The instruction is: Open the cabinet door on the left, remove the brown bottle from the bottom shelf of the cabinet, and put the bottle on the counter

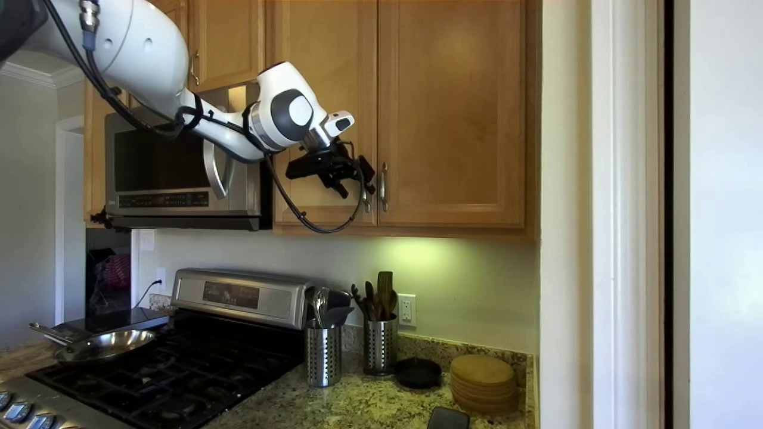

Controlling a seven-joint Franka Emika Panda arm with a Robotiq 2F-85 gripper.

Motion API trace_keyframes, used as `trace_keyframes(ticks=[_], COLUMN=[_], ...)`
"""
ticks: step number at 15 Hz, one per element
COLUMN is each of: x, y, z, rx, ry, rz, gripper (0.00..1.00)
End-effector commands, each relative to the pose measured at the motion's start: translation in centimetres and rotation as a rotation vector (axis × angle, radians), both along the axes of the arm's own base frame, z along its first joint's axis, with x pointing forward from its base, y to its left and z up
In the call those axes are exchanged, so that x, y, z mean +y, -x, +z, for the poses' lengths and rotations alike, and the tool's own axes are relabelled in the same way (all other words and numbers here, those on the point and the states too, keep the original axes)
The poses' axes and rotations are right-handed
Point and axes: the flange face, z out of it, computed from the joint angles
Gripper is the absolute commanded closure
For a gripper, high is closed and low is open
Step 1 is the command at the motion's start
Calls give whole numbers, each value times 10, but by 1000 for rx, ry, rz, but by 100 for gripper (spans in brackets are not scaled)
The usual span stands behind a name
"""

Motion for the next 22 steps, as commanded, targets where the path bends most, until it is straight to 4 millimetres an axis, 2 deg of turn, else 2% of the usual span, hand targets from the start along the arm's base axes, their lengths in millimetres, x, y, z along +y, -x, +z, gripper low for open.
trace_keyframes(ticks=[1,2,9,11,12,14,16,19,22], x=[-10,-11,-17,-25,-28,-30,-25,-9,21], y=[-8,-8,3,5,7,9,12,17,33], z=[11,13,21,20,19,16,11,-1,-7], rx=[-27,-26,8,33,45,63,68,89,98], ry=[8,5,4,21,34,48,70,126,174], rz=[8,15,111,129,138,130,117,61,8], gripper=[33,42,87,93,89,92,90,89,89])
